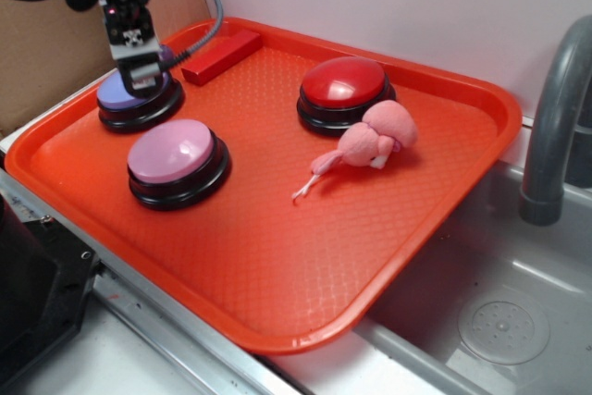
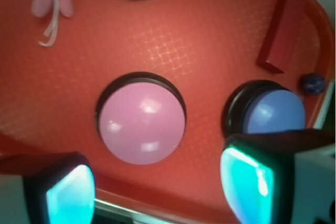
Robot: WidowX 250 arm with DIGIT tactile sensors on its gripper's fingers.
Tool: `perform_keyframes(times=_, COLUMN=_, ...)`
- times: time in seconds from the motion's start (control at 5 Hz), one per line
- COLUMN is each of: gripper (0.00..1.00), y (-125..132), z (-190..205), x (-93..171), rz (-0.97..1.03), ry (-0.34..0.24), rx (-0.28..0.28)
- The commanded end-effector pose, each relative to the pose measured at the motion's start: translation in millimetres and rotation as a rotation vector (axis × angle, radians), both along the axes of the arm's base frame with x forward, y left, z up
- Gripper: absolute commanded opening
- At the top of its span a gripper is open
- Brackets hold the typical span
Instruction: Push the pink button.
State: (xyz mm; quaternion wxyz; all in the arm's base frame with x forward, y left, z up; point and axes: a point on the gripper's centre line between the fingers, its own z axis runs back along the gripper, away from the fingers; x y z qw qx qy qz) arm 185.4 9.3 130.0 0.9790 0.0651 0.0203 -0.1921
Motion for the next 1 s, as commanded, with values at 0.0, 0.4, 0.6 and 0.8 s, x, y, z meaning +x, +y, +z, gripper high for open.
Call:
perform_keyframes(times=0.0, gripper=1.00, y=-2, z=23, x=-1, rz=0.014, ry=-0.107, rx=-0.060)
perform_keyframes(times=0.4, gripper=1.00, y=-4, z=33, x=1, rz=0.073, ry=-0.098, rx=-0.078)
perform_keyframes(times=0.6, gripper=1.00, y=-4, z=41, x=0, rz=0.082, ry=-0.096, rx=-0.062)
perform_keyframes(times=0.8, gripper=1.00, y=-4, z=46, x=-2, rz=0.091, ry=-0.094, rx=-0.055)
